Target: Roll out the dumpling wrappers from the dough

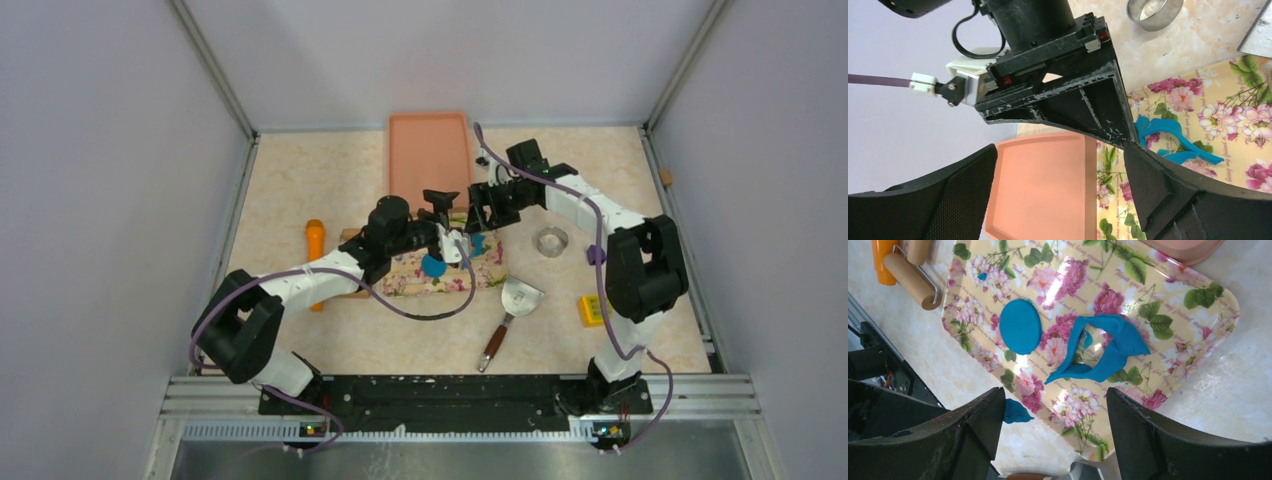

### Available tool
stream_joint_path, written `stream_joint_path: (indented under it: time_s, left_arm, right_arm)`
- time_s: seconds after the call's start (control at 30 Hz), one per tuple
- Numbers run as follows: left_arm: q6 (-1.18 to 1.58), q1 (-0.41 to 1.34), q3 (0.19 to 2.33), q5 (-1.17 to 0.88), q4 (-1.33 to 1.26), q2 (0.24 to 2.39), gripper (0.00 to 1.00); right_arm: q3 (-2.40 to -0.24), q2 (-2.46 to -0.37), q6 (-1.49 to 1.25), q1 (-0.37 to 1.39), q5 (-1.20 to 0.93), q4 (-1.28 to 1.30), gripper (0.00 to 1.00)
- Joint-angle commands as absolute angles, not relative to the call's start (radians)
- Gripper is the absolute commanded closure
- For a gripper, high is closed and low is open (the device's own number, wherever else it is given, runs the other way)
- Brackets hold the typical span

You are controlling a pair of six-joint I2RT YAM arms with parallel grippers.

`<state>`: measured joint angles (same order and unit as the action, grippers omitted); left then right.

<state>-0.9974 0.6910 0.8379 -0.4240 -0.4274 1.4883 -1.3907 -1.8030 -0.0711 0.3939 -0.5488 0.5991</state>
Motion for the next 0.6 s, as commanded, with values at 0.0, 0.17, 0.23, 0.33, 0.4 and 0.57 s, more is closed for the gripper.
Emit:
stream_joint_path:
  time_s: [0.0,0.17,0.23,0.33,0.4,0.57]
  left_arm:
    - [-0.955,0.692,0.845,-0.406,-0.438,1.427,0.01]
    - [-0.641,0.688,0.875,-0.282,-0.382,1.407,0.01]
    - [-0.543,0.688,0.883,-0.294,-0.347,1.394,0.01]
    - [-0.411,0.69,0.878,-0.348,-0.373,1.395,0.01]
    - [-0.348,0.701,0.895,-0.369,-0.376,1.417,0.01]
    - [-0.239,0.71,0.986,-0.282,-0.383,1.525,0.01]
  right_arm:
    - [-1.443,-1.822,-0.089,0.37,-0.569,0.576,0.25]
    - [-1.418,-1.85,-0.181,0.336,-0.674,0.529,0.2]
    - [-1.396,-1.852,-0.239,0.326,-0.673,0.513,0.14]
    - [-1.373,-1.848,-0.381,0.321,-0.585,0.504,0.1]
    - [-1.363,-1.846,-0.434,0.321,-0.564,0.496,0.1]
    - [-1.358,-1.834,-0.479,0.321,-0.586,0.475,0.09]
